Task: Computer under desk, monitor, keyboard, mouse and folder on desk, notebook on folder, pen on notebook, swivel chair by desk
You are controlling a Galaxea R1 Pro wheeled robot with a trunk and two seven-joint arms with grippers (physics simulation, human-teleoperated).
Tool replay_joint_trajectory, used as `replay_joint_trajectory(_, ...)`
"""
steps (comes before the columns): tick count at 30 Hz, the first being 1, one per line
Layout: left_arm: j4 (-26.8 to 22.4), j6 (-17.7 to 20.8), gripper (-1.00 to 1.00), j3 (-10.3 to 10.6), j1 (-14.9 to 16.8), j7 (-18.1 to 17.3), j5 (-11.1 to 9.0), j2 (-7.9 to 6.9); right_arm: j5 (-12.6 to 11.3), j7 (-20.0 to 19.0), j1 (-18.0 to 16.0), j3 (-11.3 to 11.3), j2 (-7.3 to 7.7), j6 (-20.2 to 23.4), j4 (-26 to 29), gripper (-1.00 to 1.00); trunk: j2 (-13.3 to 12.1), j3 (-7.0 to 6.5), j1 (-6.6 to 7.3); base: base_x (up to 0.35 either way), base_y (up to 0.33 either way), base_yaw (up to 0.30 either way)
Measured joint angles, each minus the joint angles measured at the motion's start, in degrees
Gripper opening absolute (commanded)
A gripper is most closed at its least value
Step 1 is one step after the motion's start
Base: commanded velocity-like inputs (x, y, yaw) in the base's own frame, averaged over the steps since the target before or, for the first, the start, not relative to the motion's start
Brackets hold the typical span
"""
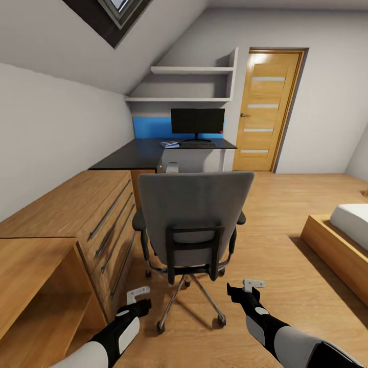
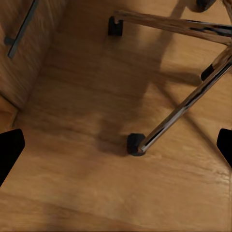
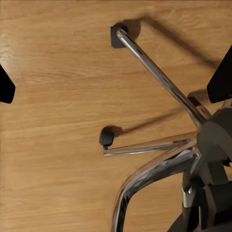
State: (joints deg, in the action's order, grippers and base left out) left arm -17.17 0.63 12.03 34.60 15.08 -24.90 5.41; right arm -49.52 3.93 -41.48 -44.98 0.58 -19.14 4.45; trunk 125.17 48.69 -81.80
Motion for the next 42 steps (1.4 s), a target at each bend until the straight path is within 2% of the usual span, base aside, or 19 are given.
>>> replay_joint_trajectory(3,0.4,0.0,1.00,0.1,0.0,0.0,0.0,0.55,0.0,0.0,0.0,0.0,0.01,-0.2,0.0,1.00,1.2,0.54,-0.66,0.000,0.000,0.000)
replay_joint_trajectory(5,0.6,0.0,1.00,0.1,0.0,0.0,0.0,0.83,-0.1,0.0,0.0,-0.1,-0.08,-2.0,0.0,1.00,2.0,0.90,-1.10,0.000,0.000,0.000)
replay_joint_trajectory(14,1.3,-0.2,1.00,0.1,0.0,0.1,0.0,0.85,-0.2,0.1,0.0,0.0,0.00,-2.7,-0.1,1.00,5.6,2.51,-3.08,0.000,0.000,0.000)
replay_joint_trajectory(21,2.7,-0.3,1.00,0.4,0.0,0.0,0.5,0.85,-0.2,0.1,0.0,0.0,0.06,-3.0,-0.1,1.00,5.6,2.52,-3.07,0.040,0.000,0.000)
replay_joint_trajectory(27,3.2,-0.3,1.00,0.6,0.0,0.0,0.8,0.85,-0.2,0.1,0.0,0.0,0.01,-4.5,-0.1,1.00,5.6,2.52,-3.06,0.260,0.000,0.000)
replay_joint_trajectory(42,3.3,-0.4,1.00,0.6,0.0,0.0,0.8,0.85,-0.2,0.0,0.0,0.0,0.08,-4.7,-0.1,1.00,5.6,2.52,-3.05,0.306,-0.038,0.000)
